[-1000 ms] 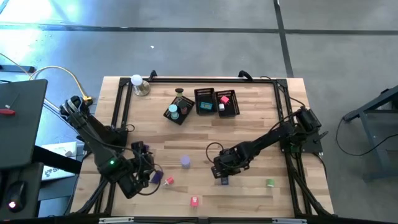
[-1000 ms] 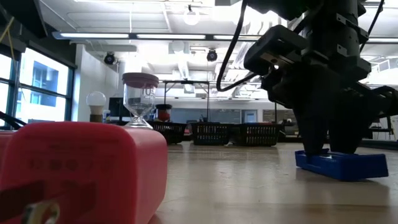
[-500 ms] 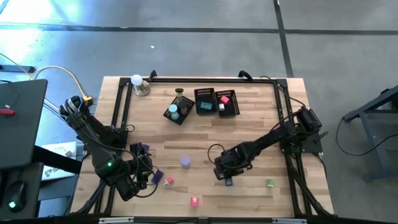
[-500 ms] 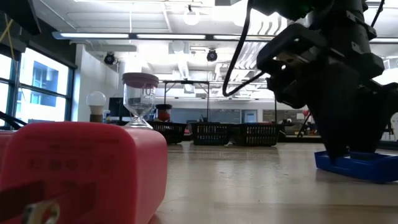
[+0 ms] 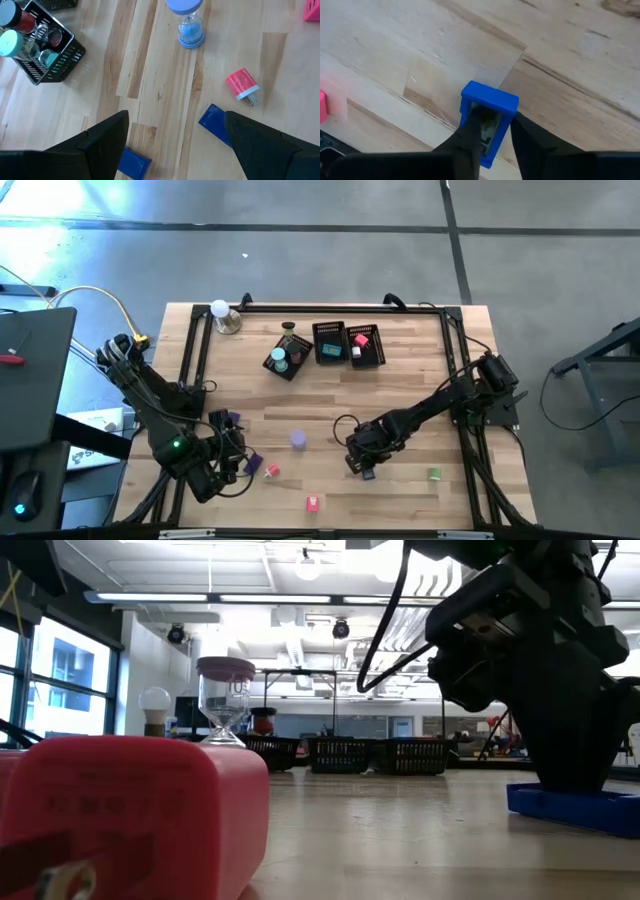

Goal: Pick & Place Office items
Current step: Put the blue digital timer into the middle black bin

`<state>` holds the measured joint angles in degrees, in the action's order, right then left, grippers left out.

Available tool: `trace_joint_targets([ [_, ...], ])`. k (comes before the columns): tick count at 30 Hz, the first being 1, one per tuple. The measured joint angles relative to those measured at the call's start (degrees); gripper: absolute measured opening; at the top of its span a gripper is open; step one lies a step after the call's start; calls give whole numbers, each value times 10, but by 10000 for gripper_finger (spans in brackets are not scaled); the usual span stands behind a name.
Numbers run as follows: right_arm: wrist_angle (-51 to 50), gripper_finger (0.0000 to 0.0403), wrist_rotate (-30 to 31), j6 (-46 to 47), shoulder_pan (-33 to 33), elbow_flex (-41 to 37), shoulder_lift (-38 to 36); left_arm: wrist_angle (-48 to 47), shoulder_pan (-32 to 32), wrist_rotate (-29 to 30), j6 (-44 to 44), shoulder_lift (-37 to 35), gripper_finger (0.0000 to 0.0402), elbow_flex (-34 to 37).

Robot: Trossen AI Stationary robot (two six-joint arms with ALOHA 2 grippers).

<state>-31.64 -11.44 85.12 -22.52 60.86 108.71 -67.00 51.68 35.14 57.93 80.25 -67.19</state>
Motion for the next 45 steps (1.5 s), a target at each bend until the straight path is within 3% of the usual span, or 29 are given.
trace_joint_targets([
  [10, -12, 19, 6, -16, -1, -3, -13, 0, 0, 1, 0, 0, 321, 0],
  [15, -13, 8, 12, -27, -3, -5, -20, 0, 0, 2, 0, 0, 321, 0],
  [29, -104, 108, 138, 47, -8, -9, -117, 0, 0, 2, 0, 0, 321, 0],
  [35, -95, 129, 133, 54, -11, -8, -133, 0, 0, 4, 0, 0, 321, 0],
  [45, -19, 130, 126, 19, -11, -7, -135, 0, 0, 6, 0, 0, 321, 0],
])
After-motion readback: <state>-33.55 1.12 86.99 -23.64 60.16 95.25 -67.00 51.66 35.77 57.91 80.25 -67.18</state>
